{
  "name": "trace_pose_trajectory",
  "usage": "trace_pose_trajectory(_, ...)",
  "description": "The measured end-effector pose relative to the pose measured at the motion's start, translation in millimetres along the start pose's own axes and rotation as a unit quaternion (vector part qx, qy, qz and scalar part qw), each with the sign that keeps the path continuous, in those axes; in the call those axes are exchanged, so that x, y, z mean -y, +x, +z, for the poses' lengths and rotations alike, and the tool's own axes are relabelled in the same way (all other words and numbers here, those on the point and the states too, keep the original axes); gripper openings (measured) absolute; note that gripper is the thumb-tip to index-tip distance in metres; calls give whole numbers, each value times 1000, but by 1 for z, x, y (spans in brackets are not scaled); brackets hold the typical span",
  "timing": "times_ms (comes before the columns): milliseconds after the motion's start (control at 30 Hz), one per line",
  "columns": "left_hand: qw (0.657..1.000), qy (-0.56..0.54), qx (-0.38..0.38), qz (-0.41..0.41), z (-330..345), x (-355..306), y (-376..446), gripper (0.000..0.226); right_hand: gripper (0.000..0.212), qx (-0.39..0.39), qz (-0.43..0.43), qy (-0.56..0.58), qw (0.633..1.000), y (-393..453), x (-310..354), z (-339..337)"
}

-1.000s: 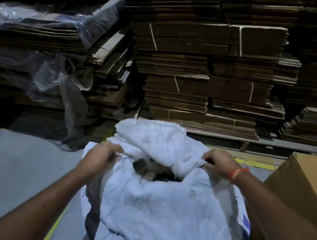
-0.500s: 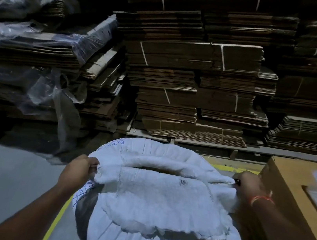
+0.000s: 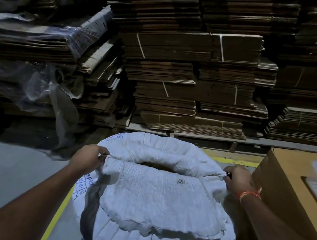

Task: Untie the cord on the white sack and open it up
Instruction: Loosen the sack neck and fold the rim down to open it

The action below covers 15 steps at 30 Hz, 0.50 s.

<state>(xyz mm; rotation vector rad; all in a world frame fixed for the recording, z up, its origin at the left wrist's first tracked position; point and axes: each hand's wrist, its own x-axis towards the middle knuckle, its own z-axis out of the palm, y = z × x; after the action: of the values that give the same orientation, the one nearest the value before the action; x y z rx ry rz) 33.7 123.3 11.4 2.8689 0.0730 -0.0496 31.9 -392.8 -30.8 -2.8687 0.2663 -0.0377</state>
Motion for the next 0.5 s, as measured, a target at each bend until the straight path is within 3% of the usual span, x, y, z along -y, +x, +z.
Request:
trace_pose_trajectory(167, 1000, -1, -17, 3, 0, -13, -4, 29, 34, -29, 42, 76, 996, -14, 14, -8)
trace_pose_trajectory(300, 989, -47, -129, 50, -11, -51, 0, 39, 33, -174, 106, 230, 952, -69, 68, -24)
trace_pose_trajectory(367, 978, -39, -170, 116, -16, -78, 9, 46, 35, -171, 105, 265, 943, -108, 102, -21)
trace_pose_trajectory(433, 968, 7, -128, 214, -16, -105, 22, 51, 59, -111, 134, 266, 948, -137, 138, -10)
trace_pose_trajectory(500, 954, 83, -10, 289, -13, -132, 33, 68, 84, -46, 182, 230, 955, -149, 168, 9)
